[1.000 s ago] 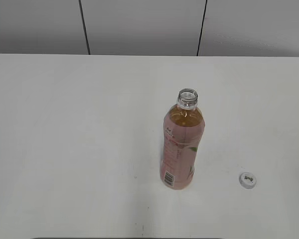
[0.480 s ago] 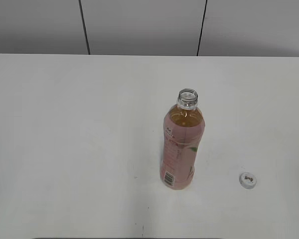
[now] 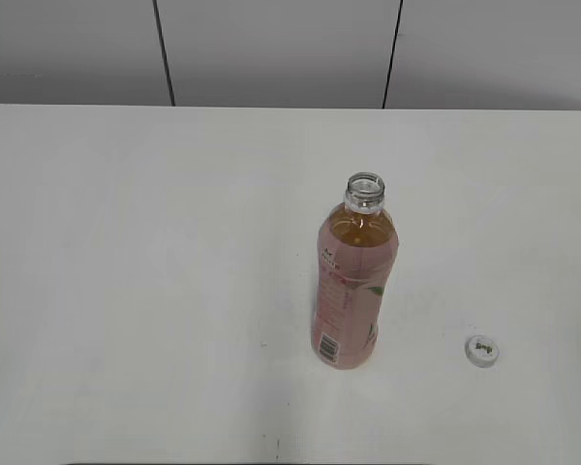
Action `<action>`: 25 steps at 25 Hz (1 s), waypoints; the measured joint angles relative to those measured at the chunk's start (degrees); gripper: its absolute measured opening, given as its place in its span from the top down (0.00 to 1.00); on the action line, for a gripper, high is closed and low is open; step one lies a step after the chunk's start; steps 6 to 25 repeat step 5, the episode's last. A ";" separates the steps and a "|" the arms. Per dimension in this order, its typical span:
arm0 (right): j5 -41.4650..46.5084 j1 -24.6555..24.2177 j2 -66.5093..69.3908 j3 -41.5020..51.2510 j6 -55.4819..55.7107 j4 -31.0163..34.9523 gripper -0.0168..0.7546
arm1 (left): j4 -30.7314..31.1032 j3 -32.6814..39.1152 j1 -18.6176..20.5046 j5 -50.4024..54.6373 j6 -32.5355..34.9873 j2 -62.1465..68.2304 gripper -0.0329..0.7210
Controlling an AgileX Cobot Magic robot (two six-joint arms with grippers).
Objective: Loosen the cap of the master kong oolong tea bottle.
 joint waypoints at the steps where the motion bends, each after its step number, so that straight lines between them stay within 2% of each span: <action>1: 0.00 0.00 0.00 0.00 0.00 0.00 0.49 | 0.00 0.00 0.00 0.00 0.00 0.00 0.63; 25: 0.00 0.00 0.00 0.00 0.00 0.00 0.49 | 0.00 0.00 0.00 0.00 0.00 0.00 0.63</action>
